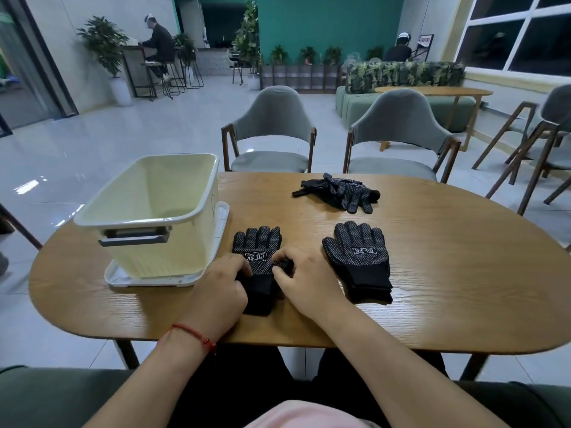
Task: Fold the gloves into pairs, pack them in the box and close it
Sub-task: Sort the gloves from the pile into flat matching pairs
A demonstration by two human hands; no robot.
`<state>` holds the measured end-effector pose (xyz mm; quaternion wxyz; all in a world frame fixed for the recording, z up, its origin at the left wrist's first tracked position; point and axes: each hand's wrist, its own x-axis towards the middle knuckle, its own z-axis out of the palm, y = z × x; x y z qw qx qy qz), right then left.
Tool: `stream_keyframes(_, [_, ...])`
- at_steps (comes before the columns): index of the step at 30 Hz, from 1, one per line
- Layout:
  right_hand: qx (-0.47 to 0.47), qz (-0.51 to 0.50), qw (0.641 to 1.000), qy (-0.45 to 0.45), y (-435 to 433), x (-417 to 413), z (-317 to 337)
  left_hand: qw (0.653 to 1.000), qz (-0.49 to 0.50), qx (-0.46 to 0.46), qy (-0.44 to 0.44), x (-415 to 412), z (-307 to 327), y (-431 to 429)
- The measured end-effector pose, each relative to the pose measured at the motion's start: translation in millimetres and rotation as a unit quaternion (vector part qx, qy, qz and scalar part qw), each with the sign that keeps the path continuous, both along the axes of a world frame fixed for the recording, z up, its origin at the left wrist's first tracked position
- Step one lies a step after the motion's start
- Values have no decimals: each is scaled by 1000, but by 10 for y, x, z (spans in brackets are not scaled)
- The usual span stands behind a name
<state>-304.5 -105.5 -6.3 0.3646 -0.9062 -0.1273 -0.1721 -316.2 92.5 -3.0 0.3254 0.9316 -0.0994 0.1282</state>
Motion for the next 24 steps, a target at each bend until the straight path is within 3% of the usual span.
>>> stream_keyframes(3, [58,-18,998,19,-56,-5,102,1000,21,-15,16,98,125,-80])
stream_keyframes(7, [56,-60,995,59,-243,100,356,999,2,44,2,348,364,-392])
stream_keyframes(13, [-6,-108,990,88,-739,485,682,963,-13,234,135,755,253,-763])
stream_keyframes(18, [-82,-157,973,147,-1249,855,676,962,-3,229,147,733,87,-789])
stream_keyframes(24, [-101,-183,948,240,-1731,1361,451,964,6,232,130,742,64,-785])
